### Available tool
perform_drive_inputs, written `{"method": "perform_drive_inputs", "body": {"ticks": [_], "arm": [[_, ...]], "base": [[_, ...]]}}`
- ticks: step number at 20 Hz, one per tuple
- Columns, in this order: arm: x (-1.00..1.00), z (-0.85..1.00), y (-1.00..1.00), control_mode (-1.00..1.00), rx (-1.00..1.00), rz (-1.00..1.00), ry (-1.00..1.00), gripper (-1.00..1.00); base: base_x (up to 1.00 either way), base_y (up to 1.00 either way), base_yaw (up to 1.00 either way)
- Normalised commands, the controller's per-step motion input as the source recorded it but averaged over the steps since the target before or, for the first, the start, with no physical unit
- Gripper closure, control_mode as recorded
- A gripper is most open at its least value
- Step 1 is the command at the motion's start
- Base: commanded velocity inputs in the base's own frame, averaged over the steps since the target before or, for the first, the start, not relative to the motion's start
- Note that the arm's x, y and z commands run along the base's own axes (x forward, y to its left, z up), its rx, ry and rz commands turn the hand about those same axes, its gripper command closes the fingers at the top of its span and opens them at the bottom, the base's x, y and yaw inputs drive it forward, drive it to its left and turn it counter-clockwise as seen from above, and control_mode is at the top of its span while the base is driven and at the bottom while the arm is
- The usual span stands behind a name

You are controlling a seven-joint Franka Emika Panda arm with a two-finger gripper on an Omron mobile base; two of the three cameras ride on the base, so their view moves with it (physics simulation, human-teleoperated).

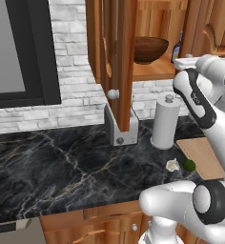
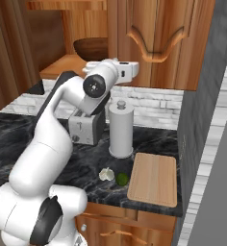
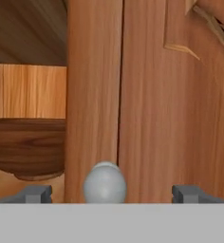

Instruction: Open the cabinet. Place the bowl and condiment on the counter. Then place the lime and garlic on the cutting board.

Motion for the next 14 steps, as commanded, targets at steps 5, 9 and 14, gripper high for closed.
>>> {"method": "perform_drive_inputs", "body": {"ticks": [5, 9, 14], "arm": [[0.36, 0.0, -0.26, -1.0, 0.0, -0.03, 0.04, -1.0], [0.38, -0.01, 0.0, -1.0, 0.0, -0.01, 0.0, -1.0], [0.38, -0.07, 0.0, -1.0, 0.0, -0.01, 0.0, 1.0]], "base": [[0.0, 0.0, 0.0], [0.0, 0.0, 0.0], [0.0, 0.0, 0.0]]}}
